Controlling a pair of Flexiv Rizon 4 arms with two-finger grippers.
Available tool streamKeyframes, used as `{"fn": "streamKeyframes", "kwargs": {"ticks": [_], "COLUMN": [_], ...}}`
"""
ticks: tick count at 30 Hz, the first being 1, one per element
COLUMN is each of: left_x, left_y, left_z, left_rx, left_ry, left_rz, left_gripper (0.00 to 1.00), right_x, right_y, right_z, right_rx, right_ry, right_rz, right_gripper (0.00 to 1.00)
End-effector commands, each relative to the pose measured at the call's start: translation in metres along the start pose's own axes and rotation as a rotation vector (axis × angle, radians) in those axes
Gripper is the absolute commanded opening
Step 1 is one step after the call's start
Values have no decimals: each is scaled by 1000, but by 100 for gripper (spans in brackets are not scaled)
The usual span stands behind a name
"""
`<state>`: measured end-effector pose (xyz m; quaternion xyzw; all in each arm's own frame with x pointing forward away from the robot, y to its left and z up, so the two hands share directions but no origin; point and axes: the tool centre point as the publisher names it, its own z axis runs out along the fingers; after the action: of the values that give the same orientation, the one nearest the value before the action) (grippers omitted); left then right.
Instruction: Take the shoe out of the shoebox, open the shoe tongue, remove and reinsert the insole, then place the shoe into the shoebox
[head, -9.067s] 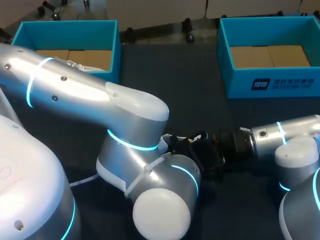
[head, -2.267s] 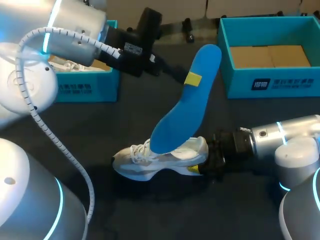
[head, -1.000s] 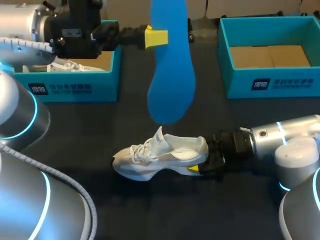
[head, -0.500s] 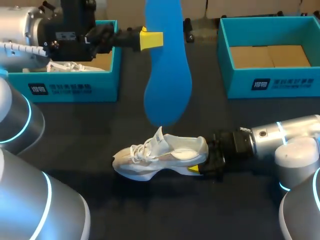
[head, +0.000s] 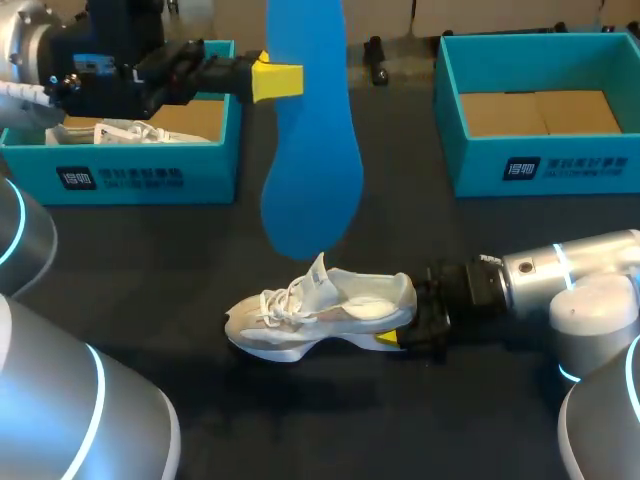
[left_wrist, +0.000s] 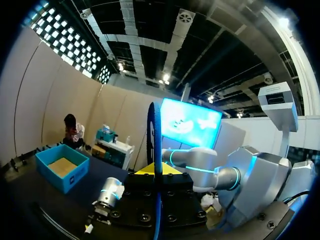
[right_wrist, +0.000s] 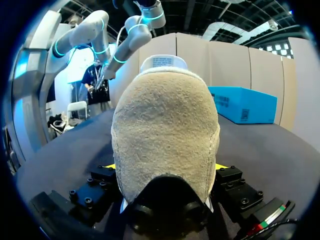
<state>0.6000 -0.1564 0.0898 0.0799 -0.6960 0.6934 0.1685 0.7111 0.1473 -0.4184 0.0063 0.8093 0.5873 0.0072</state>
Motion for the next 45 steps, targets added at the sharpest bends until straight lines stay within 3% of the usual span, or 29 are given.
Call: {"fn": "streamKeyframes", "kwargs": {"ticks": [1, 14, 28, 29, 30, 32, 33, 45], "left_x": [7, 26, 28, 28, 28, 28, 28, 28], "left_y": [-3, -6, -5, -5, -5, -5, -5, -5], "left_z": [-4, -1, -1, -1, -1, -1, -1, -1], "left_rx": [-2, -20, -46, -46, -46, -46, -46, -46], "left_ry": [6, 15, 23, 23, 23, 23, 23, 23], "left_rz": [-15, -20, -47, -47, -47, -47, -47, -47], "left_gripper": [0, 0, 0, 0, 0, 0, 0, 0], "right_x": [1, 1, 1, 2, 2, 3, 3, 8], "right_y": [0, 0, 2, 3, 3, 5, 6, 26], "right_z": [2, 2, 0, -1, -2, -3, -4, -17], "right_rx": [4, 4, 14, 18, 20, 26, 30, 84], "right_ry": [-1, -1, 0, -1, 2, 7, 9, 10], "right_rz": [0, 0, -2, -1, -6, -10, -7, -33], "right_gripper": [0, 0, 0, 2, 18, 65, 100, 100]}}
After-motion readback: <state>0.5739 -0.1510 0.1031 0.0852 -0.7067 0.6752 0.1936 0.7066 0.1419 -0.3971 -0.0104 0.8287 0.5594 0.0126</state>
